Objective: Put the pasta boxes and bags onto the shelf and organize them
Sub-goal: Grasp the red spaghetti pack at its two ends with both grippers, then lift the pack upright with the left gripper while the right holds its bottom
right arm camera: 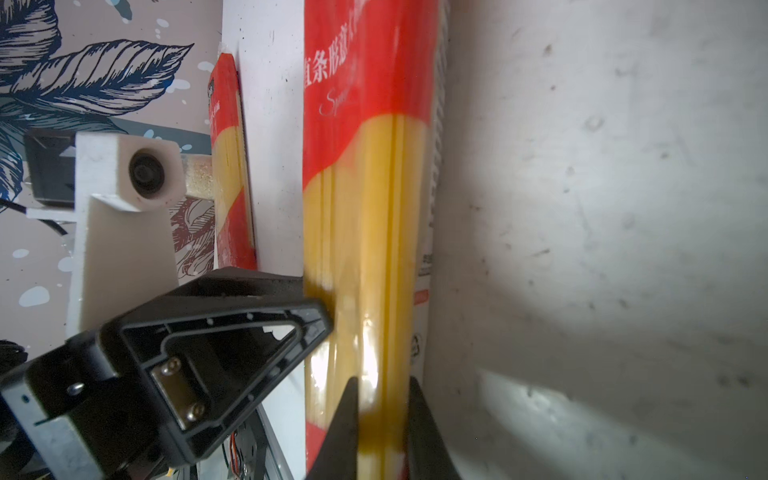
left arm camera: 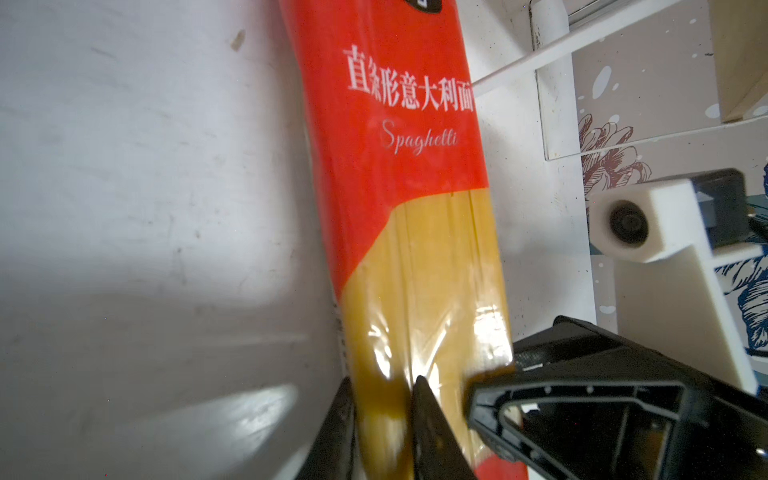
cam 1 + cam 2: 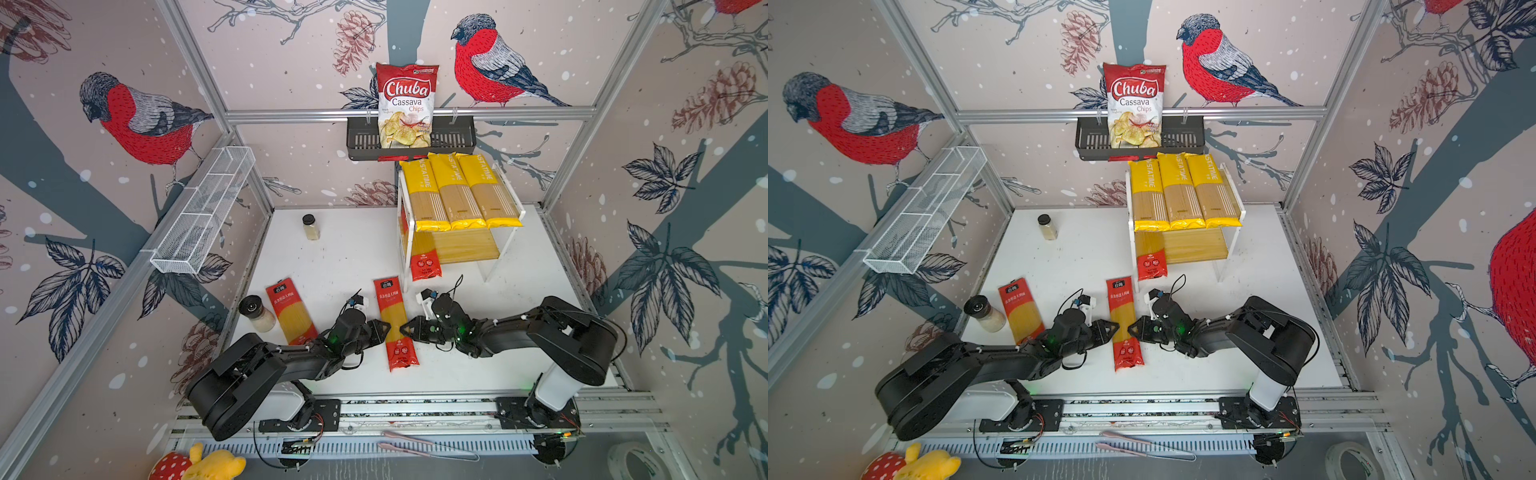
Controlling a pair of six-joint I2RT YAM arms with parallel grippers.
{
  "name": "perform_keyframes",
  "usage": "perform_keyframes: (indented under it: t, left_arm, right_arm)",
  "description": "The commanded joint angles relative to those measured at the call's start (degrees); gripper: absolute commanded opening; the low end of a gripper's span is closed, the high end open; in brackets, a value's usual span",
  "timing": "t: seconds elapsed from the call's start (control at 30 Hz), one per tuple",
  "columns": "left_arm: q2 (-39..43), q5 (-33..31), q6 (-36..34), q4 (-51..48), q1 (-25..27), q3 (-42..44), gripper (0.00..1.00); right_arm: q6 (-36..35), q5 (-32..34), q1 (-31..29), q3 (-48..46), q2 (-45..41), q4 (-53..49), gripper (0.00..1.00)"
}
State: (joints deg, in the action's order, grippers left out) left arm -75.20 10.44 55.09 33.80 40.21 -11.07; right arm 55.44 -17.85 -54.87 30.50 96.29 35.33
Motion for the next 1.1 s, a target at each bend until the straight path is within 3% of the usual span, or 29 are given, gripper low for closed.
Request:
perform_keyframes:
  t: [0.0,0.37,0.57,0.73,0.87,1.07]
  left_arm:
    - [3.0,2.0,-0.9,-4.6,-0.6,-0.5,0.27]
    - [24.3,-8.4,-6.1,-24.9,-2.7,-4.0,0.4]
    - [30.6,-9.1,-8.5,-29.7,-3.7,-6.7,0.43]
    - [33.3,-7.4,-11.4,-28.3,-3.7,-8.3,0.48]
    - [37.5,-5.1,-14.8,-23.3,-3.7,-7.9,0.58]
    - [39.4,1.6,-16.9,-12.3,-3.7,-5.7,0.71]
  right_arm:
    - [-1.9,-1.4,-0.7,0.2,-1.4,3.0,0.1]
    - [-8.5,5.7,-4.3,1.9,-9.5,-2.8,0.06]
    - [-14.6,12.7,-7.2,3.4,-14.6,-7.0,0.03]
    - [-18.3,17.6,-8.4,0.3,-21.1,-3.7,0.0]
    - [-23.9,20.7,-9.6,-3.4,-28.1,2.0,0.0]
    - [-31.2,17.4,-9.6,-4.9,-34.0,6.4,0.0]
